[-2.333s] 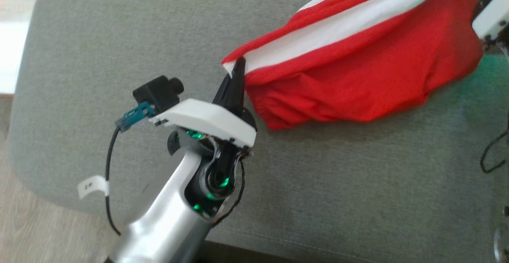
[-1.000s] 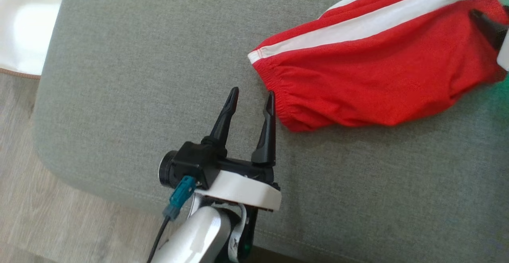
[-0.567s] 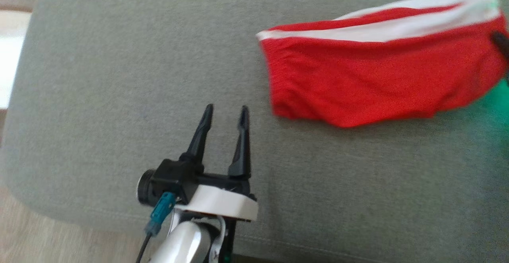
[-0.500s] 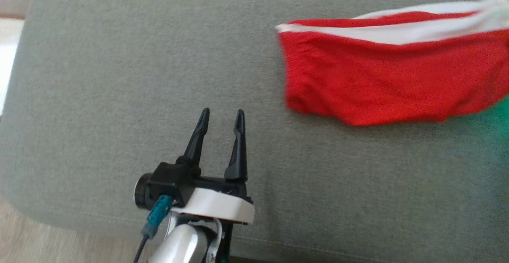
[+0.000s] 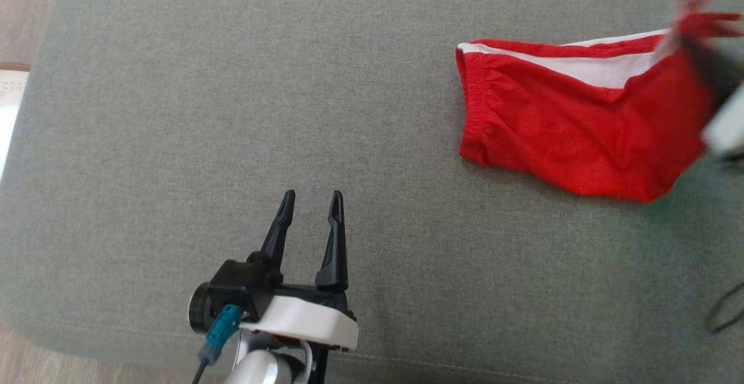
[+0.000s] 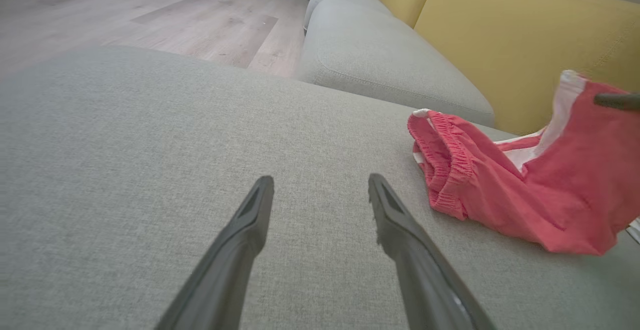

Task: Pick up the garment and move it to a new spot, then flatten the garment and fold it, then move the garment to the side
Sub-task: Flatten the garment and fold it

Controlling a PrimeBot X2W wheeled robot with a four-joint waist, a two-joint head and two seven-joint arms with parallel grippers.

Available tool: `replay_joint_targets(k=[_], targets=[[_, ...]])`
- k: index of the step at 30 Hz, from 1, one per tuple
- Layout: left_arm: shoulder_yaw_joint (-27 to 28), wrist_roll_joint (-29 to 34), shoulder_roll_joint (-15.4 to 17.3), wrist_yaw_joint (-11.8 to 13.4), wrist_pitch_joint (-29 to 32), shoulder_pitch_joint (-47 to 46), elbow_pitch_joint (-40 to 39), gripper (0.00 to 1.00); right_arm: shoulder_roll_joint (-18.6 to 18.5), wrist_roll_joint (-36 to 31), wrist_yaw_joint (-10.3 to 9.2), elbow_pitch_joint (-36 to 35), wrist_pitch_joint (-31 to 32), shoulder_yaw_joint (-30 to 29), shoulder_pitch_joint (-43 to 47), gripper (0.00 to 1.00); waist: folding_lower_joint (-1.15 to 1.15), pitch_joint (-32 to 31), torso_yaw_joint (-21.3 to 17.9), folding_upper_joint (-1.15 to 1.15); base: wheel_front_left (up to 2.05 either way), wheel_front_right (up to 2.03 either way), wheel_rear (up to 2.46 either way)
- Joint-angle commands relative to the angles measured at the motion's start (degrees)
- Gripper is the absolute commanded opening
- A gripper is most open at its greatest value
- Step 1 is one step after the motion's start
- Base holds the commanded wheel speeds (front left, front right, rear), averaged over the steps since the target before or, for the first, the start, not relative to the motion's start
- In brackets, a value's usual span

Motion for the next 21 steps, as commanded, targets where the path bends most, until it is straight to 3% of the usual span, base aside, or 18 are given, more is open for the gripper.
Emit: replay_joint_targets(k=[1,5,9,21], targets=[[1.96,0.34,0.15,-0.09,-0.7,-0.32,-1.98,1.0,1.68,-0.58,0.39,-3.67,1.03,3.76,1.33,0.0,0.0,-0.44,0.49,0.0,0.0,0.0,0.0],[1.82,0.59,0.15,-0.21,-0.7,-0.46,-2.16,1.0,7.95,-3.3,0.39,-3.86,0.4,11.42,2.72,0.0,0.0,-0.66,1.98,0.0,0.0,0.0,0.0],[0.83,0.46,0.15,-0.4,-0.7,-0.8,-1.79,1.0,11.79,-6.94,0.39,0.7,-4.33,14.18,2.93,0.0,0.0,-1.05,4.32,0.0,0.0,0.0,0.0],[0.31,0.3,0.15,-0.11,-0.7,0.94,-1.09,1.0,13.38,-8.87,0.39,11.02,-14.61,13.13,-0.49,0.0,0.0,-2.77,7.53,0.0,0.0,0.0,0.0]])
